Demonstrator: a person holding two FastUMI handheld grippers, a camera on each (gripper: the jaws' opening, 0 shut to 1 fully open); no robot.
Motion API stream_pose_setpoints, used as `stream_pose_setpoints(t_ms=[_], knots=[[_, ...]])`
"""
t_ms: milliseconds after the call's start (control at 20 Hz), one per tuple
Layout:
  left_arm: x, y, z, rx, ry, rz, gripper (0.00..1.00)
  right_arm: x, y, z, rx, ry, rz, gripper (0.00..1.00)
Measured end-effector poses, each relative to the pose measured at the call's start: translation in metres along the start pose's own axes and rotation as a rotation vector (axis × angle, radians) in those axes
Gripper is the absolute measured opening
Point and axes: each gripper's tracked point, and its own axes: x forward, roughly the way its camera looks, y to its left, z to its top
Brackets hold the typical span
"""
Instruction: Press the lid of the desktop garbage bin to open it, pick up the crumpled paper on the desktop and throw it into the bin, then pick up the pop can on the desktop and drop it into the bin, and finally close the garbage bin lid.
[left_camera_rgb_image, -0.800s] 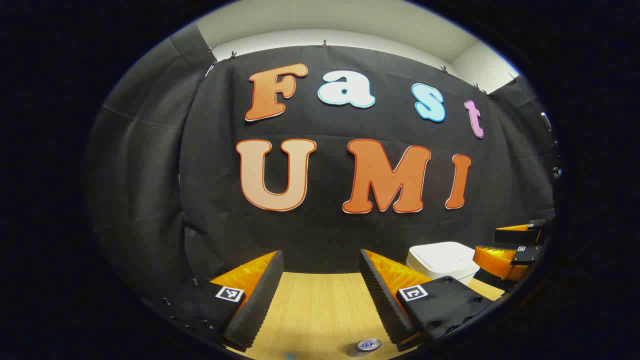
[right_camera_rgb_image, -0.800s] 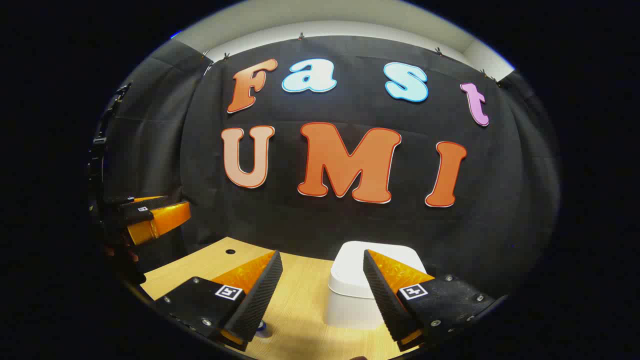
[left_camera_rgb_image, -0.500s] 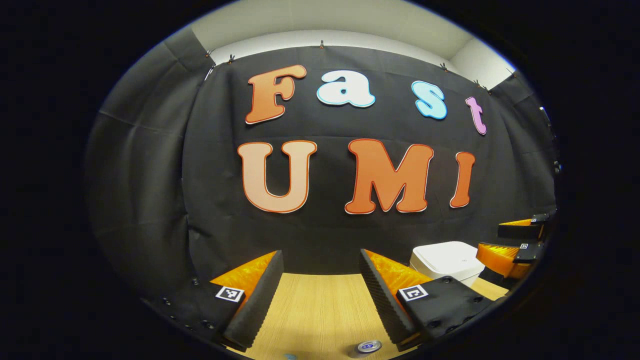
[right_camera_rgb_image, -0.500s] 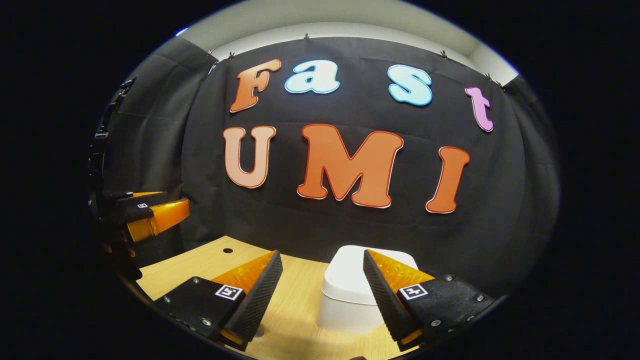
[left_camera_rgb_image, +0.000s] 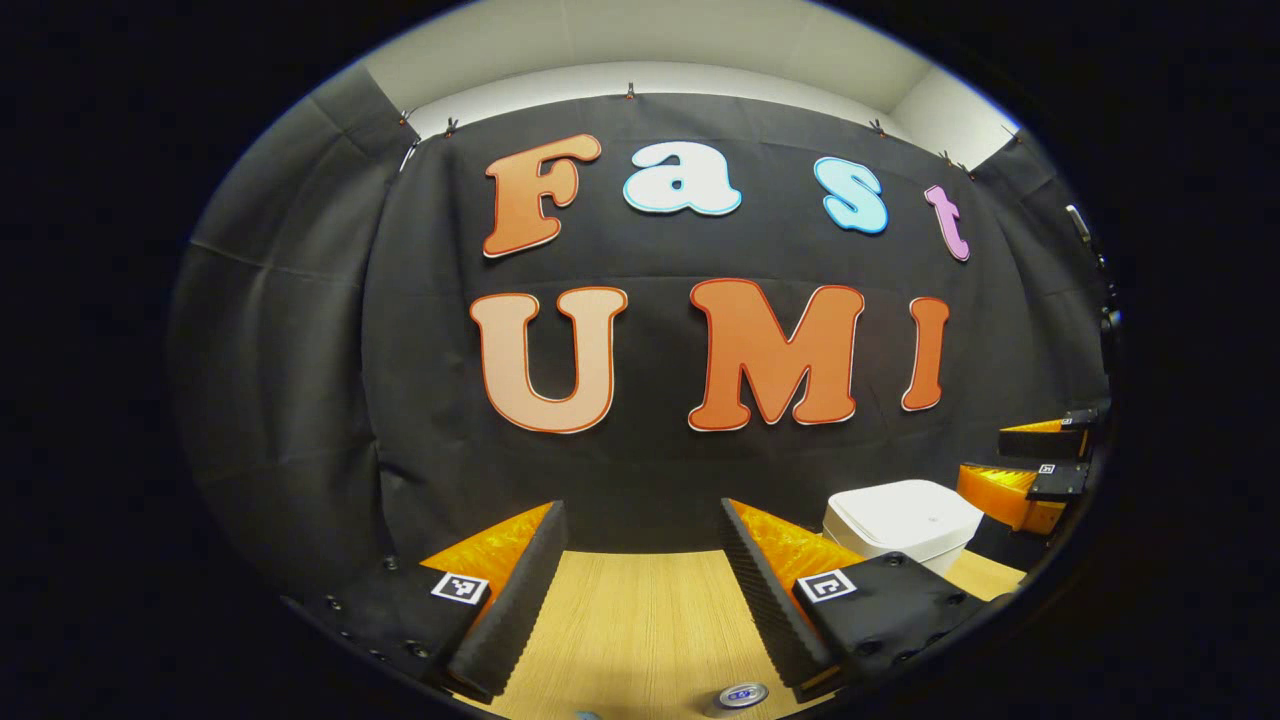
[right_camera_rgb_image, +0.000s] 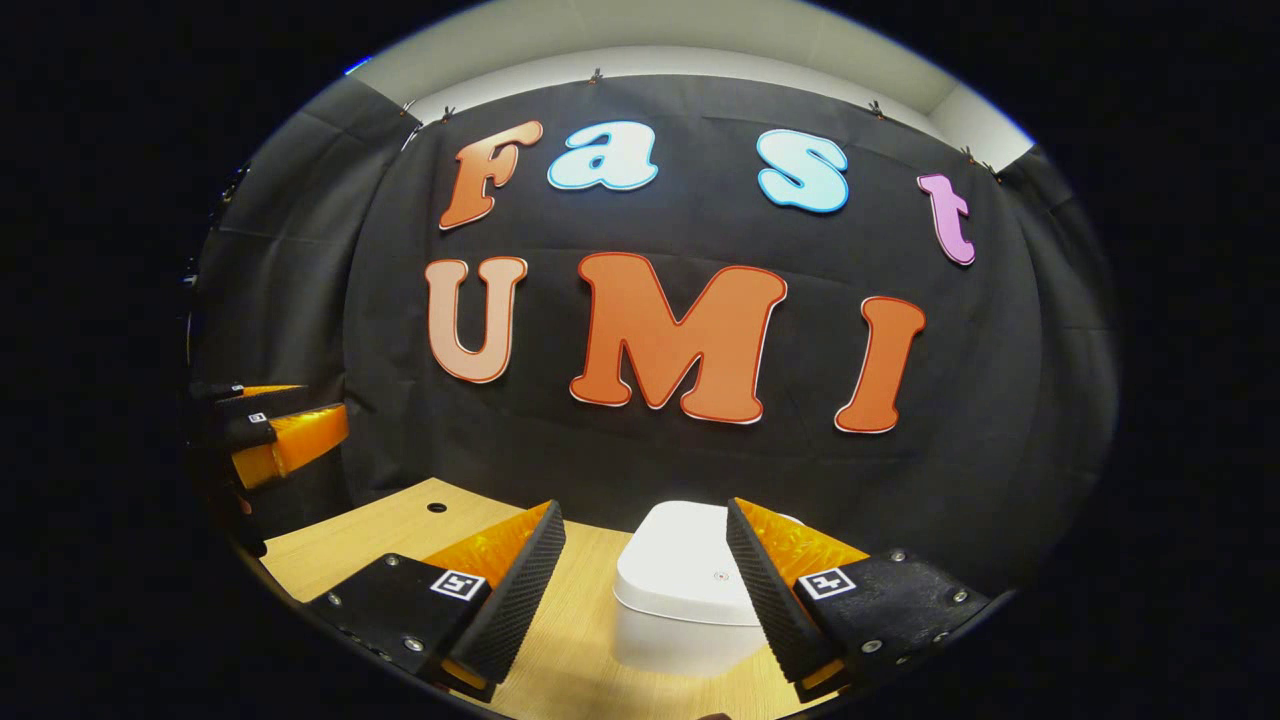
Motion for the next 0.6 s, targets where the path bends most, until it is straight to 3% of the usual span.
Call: stream_pose_setpoints(t_ms=[250,350,550,600], knots=[[-0.005,-0.003,-0.001,0.015,0.003,0.014,0.96,0.01,-0.02,0.005,-0.004,0.002,-0.017,0.93],[-0.008,-0.006,-0.001,0.025,0.004,0.018,0.99,0.016,-0.029,0.005,-0.008,0.009,-0.024,0.86],[-0.013,-0.007,-0.003,0.036,0.013,0.032,0.97,0.029,-0.033,-0.003,-0.013,0.063,0.022,0.63],[-0.014,-0.008,-0.005,0.038,0.018,0.037,0.96,0.032,-0.035,-0.005,-0.014,0.072,0.026,0.5]])
